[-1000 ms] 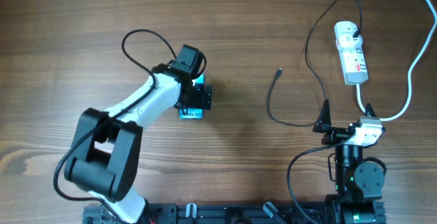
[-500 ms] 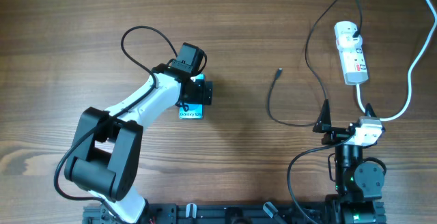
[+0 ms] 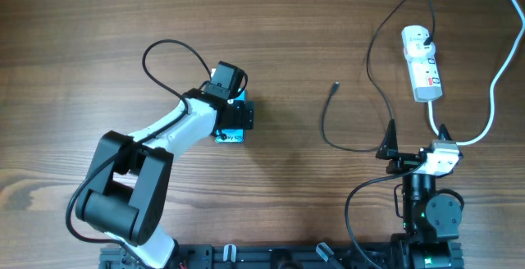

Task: Plug charger to phone and switch on socket
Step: 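Grasp the phone's bottom edge with the left gripper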

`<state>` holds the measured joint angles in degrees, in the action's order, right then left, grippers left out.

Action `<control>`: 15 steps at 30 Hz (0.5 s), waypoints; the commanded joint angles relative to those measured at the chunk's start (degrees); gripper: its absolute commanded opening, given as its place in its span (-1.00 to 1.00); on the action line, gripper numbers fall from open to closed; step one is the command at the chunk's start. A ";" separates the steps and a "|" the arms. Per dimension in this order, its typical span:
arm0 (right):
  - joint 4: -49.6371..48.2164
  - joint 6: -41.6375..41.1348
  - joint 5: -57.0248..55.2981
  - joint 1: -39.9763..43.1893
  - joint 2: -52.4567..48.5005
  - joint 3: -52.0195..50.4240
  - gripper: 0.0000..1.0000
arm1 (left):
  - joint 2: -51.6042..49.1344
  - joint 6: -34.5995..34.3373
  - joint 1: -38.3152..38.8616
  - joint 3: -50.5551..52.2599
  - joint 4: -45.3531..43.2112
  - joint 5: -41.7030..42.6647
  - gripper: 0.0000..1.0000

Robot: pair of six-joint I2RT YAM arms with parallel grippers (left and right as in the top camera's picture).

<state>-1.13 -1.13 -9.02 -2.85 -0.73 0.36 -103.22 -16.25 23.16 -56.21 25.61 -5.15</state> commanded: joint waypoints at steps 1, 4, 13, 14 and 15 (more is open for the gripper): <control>-0.15 0.96 0.50 -0.22 0.52 -0.09 1.00 | -1.60 -1.18 -0.11 2.32 0.52 0.98 0.90; -0.15 0.96 0.50 -0.22 0.52 -0.09 0.99 | -1.60 -1.18 -0.11 2.32 0.50 1.01 0.61; -0.15 0.96 0.50 -0.24 0.52 -0.09 0.99 | -1.60 -5.35 -0.11 2.32 1.16 1.20 0.47; -0.15 0.98 0.48 -0.24 0.52 -0.09 0.99 | -1.60 -8.85 -0.11 2.32 1.40 1.20 0.42; -0.15 0.96 0.50 -0.22 0.52 -0.09 1.00 | -1.60 -11.56 -0.11 2.32 1.62 1.20 0.38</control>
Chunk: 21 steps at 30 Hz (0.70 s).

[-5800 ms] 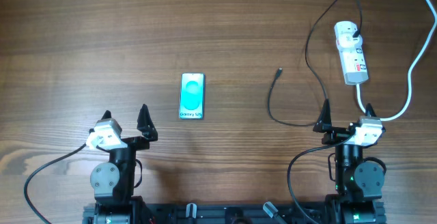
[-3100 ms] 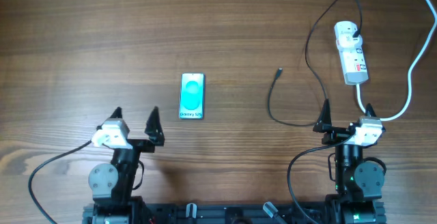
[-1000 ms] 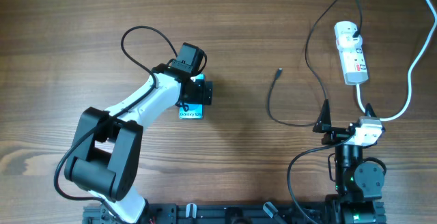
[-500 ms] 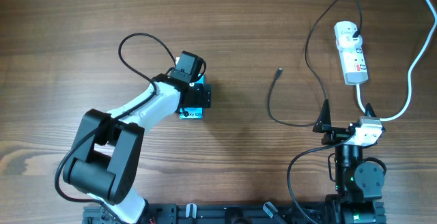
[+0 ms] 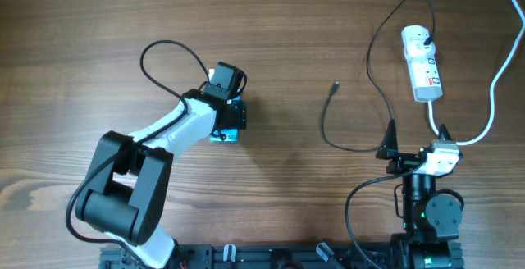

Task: Plug charger to phone and switch on socket
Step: 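Grasp the phone's bottom edge with the left gripper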

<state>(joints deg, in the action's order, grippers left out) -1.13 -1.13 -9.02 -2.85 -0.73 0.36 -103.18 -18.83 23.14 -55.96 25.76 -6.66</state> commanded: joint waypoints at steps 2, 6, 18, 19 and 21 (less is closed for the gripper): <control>-0.15 0.98 0.50 -0.24 0.52 -0.09 0.99 | -1.64 -16.79 -0.09 2.08 2.14 2.78 0.36; -0.15 0.98 0.50 -0.24 0.52 -0.09 0.99 | -1.64 -23.67 -0.09 2.08 2.19 4.17 0.53; -0.15 0.98 0.50 -0.24 0.52 -0.09 0.99 | -1.64 -17.79 -0.09 2.08 0.81 -3.32 1.00; -0.15 0.96 0.48 -0.24 0.52 -0.09 0.99 | -1.64 -13.64 -0.09 2.08 0.68 -3.28 1.00; -0.15 0.98 0.50 -0.22 0.52 -0.09 1.00 | -1.75 -11.32 -0.09 2.08 0.83 -3.30 1.00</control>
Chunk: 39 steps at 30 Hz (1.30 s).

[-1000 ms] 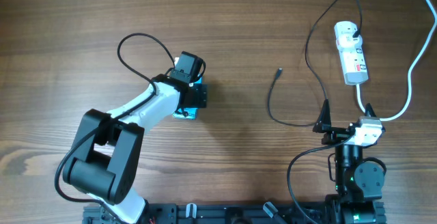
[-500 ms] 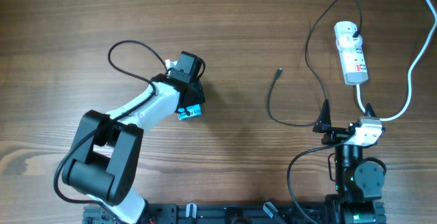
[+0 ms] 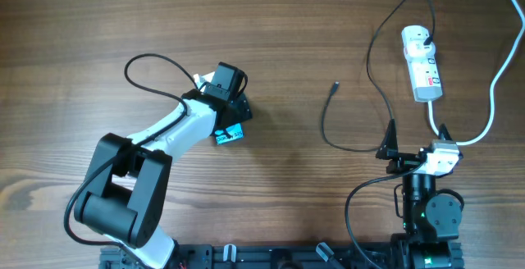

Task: Plug charger to phone and switch on socket
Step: 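Grasp the phone's bottom edge with the left gripper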

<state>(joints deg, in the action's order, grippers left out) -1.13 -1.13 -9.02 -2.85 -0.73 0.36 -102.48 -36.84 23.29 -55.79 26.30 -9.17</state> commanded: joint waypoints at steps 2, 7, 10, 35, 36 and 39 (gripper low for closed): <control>-0.15 0.98 0.50 -0.24 0.52 -0.09 0.99 | -2.89 6.60 -0.24 1.90 0.17 -0.76 1.00; -0.15 0.96 0.50 -0.24 0.52 -0.09 1.00 | -5.29 6.40 -0.24 1.90 -0.50 3.28 0.99; -0.15 0.98 0.50 -0.24 0.52 -0.09 1.00 | -6.99 6.40 -0.22 1.90 -0.42 5.18 0.87; -0.15 0.98 0.50 -0.24 0.52 -0.09 0.99 | -7.02 3.41 3.91 0.79 1.14 6.54 0.18; -0.15 0.96 0.50 -0.24 0.52 -0.09 0.99 | -6.86 3.43 3.91 0.07 1.73 6.54 0.18; -0.15 0.98 0.50 -0.24 0.52 -0.09 1.00 | -6.60 3.65 3.91 -3.06 4.37 6.51 0.20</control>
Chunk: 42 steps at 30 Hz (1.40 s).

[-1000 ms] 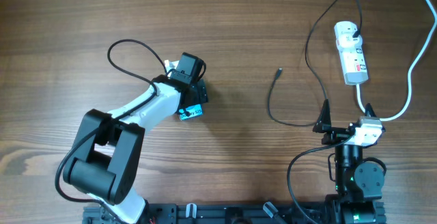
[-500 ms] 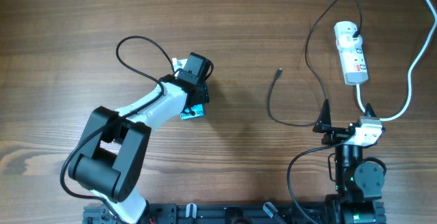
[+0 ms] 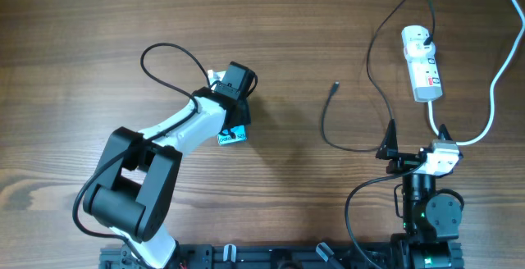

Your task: Plug charger to phone and switch on socket

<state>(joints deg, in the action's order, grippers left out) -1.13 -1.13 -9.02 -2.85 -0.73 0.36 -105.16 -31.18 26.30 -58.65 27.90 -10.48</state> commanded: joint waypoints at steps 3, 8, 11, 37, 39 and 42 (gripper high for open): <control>-0.15 0.96 0.50 -0.24 0.52 -0.09 1.00 | -3.91 -2.01 0.90 -1.97 4.15 7.61 0.20; -0.15 0.96 0.50 -0.24 0.52 -0.09 1.00 | -3.91 -2.01 0.90 -5.66 8.28 7.61 0.19; -0.15 0.98 0.50 -0.24 0.52 -0.09 0.99 | -3.91 -2.03 0.90 -9.14 12.02 7.63 0.18; -0.13 -0.59 2.03 -0.24 0.52 -0.07 0.99 | -3.91 -2.32 0.59 -40.92 43.43 30.08 0.14; 0.57 -11.50 9.35 -0.24 0.52 -0.07 0.99 | -3.91 -2.78 -0.31 -40.92 43.47 34.95 0.13; 0.28 -36.44 20.83 -0.24 -0.11 -0.07 0.99 | -3.91 -4.24 -2.01 -40.92 43.50 38.38 0.11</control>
<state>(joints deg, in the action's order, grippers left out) -0.27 -13.61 -0.69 -2.85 -0.73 0.36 -108.97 -33.61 26.20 -98.17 71.26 21.28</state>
